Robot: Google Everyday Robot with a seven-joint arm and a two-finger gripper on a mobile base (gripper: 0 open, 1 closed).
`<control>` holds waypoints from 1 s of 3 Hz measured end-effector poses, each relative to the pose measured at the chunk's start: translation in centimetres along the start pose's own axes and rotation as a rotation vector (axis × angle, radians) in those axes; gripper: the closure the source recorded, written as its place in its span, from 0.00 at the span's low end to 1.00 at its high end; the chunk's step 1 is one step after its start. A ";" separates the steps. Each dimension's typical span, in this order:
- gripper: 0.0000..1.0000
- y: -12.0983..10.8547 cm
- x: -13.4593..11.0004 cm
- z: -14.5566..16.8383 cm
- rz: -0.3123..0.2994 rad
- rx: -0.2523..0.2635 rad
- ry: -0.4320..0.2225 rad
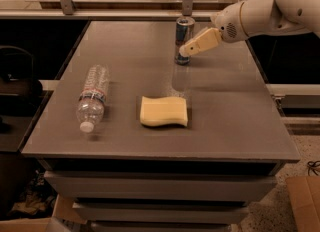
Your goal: Move redbull can near water bottle
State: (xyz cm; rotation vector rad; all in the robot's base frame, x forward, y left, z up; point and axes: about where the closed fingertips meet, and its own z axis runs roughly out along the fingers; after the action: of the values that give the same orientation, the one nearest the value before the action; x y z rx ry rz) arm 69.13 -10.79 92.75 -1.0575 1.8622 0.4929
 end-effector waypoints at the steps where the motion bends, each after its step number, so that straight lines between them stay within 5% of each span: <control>1: 0.00 -0.7 -0.6 1.2 -0.051 -0.041 -0.029; 3: 0.41 -0.7 -1.5 2.7 -0.117 -0.115 -0.067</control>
Offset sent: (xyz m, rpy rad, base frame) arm 0.0278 0.0177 0.0028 0.0152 -0.0826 0.1869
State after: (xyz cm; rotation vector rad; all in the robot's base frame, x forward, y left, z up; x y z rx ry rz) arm 71.37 -8.62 92.73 -1.2046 1.7193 0.5653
